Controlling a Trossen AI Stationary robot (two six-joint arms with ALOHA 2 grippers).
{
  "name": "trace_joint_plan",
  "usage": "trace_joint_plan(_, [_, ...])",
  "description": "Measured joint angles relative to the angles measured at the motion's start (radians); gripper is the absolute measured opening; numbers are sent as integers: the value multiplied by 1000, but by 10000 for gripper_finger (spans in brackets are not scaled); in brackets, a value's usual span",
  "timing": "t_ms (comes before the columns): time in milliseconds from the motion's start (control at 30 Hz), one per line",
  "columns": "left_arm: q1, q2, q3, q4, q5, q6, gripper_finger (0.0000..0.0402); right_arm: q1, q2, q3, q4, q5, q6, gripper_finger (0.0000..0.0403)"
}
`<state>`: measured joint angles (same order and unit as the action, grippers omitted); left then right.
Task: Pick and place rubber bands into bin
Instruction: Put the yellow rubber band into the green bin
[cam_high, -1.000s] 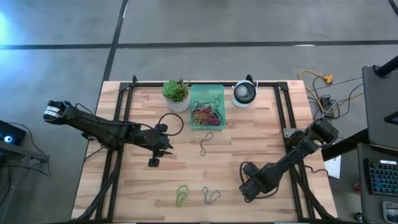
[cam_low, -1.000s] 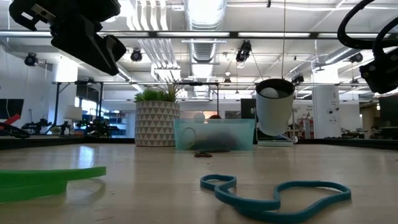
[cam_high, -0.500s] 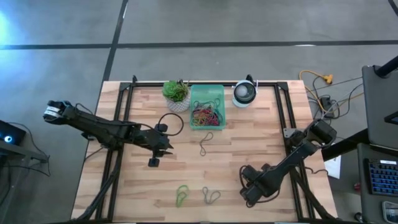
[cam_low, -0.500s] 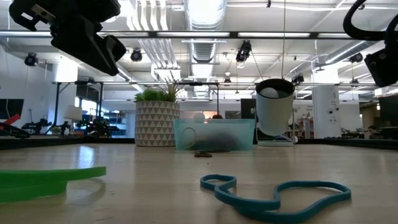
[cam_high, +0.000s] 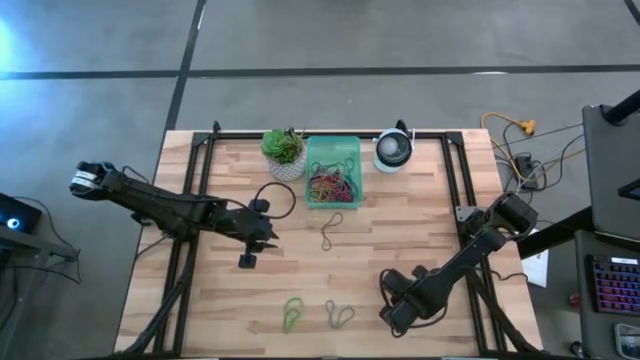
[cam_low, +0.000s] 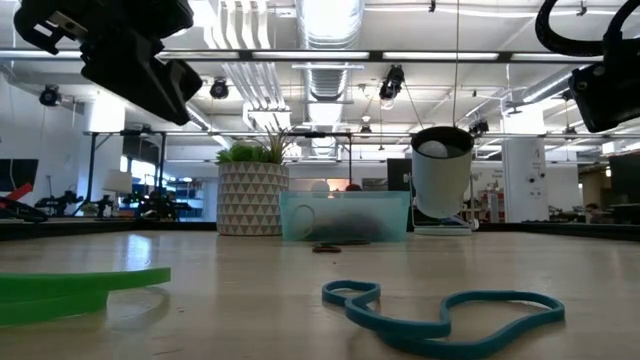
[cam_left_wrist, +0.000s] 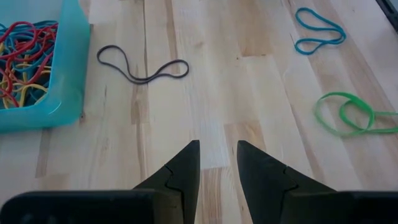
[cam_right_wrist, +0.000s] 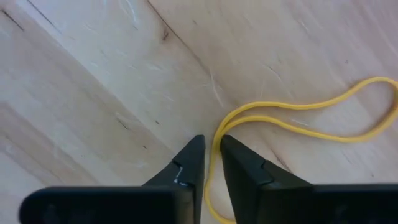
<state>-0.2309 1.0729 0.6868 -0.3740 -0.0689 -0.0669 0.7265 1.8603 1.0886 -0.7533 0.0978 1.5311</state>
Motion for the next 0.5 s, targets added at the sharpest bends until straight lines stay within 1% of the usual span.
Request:
trace_joint_plan(200, [0,0,-2,0,0,0,91,-1,0,-8,32,0,-75,17])
trace_joint_plan(333, [0,0,-2,0,0,0,91,-2,0,-9,54,6,-175,10])
trace_joint_plan(400, [0,0,-2,0,0,0,91,-2,1,-5,77,31,-243,9])
trace_joint_plan(500, [0,0,-2,0,0,0,91,2,6,8,156,111,-342,9])
